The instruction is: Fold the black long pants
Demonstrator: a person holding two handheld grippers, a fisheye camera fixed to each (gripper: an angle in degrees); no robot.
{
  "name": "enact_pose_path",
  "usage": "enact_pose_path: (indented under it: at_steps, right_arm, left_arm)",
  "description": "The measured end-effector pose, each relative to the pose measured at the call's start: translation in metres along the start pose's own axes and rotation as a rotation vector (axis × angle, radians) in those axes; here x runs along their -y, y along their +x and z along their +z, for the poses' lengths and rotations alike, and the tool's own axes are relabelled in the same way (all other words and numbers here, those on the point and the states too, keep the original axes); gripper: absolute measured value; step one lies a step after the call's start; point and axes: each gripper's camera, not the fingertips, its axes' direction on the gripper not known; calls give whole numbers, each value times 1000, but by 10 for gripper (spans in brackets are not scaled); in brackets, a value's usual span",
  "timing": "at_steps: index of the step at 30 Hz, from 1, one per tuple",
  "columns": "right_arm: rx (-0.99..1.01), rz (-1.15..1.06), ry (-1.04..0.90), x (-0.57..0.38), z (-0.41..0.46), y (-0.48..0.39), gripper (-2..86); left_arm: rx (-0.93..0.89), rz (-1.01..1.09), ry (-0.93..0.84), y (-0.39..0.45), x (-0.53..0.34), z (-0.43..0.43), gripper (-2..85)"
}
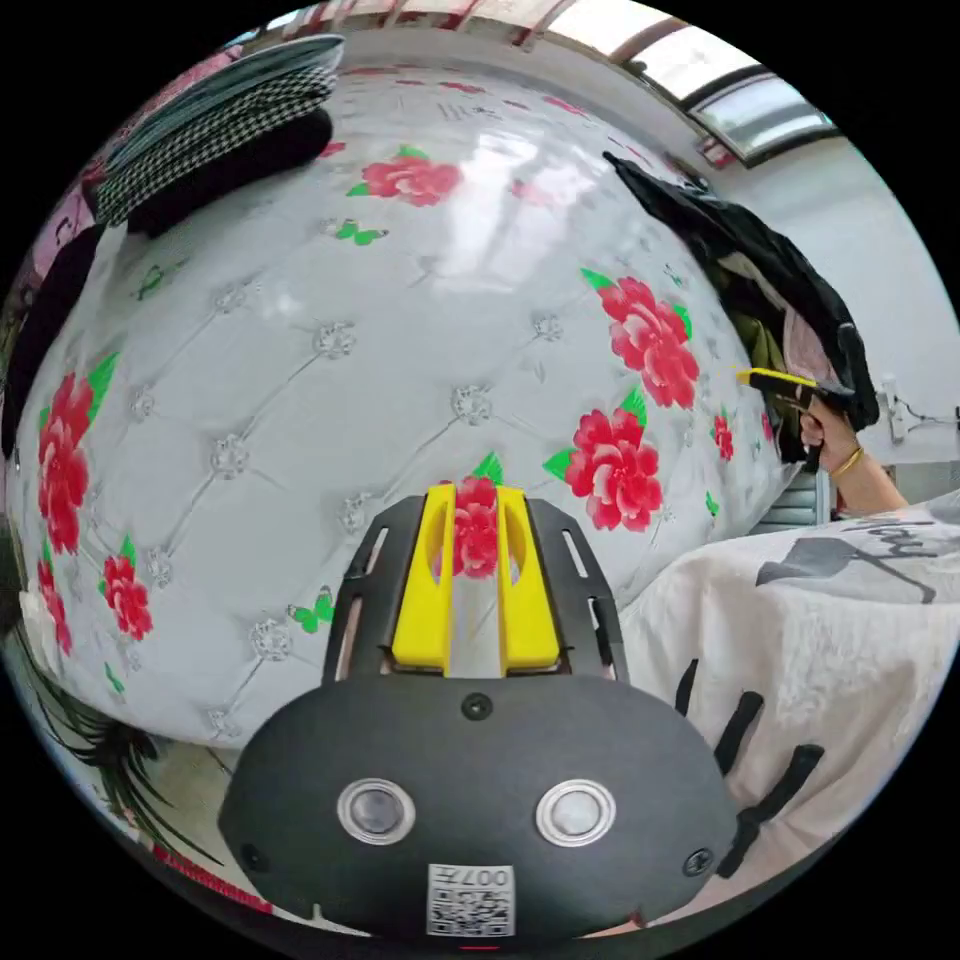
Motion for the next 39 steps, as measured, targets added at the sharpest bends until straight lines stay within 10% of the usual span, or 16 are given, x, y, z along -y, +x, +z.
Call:
enact_pose_path:
  at_steps: [4,12,21,30,39]
  right_arm:
    - [-188,278,213,-50,-80,104,76]
    - [-642,619,530,-104,-228,225,81]
    - [-182,832,482,-105,-135,295,9]
    - [-130,111,531,-109,-141,89,-1]
    - [415,-506,49,-103,-5,-164,1]
  left_arm:
    - [149,393,-83,109,35,22,62]
    - [278,505,-308,194,31,97,62]
    - [266,538,-295,216,17,95,65]
    - [233,529,-251,218,0,73,68]
    - [148,325,-82,187,-21,3,63]
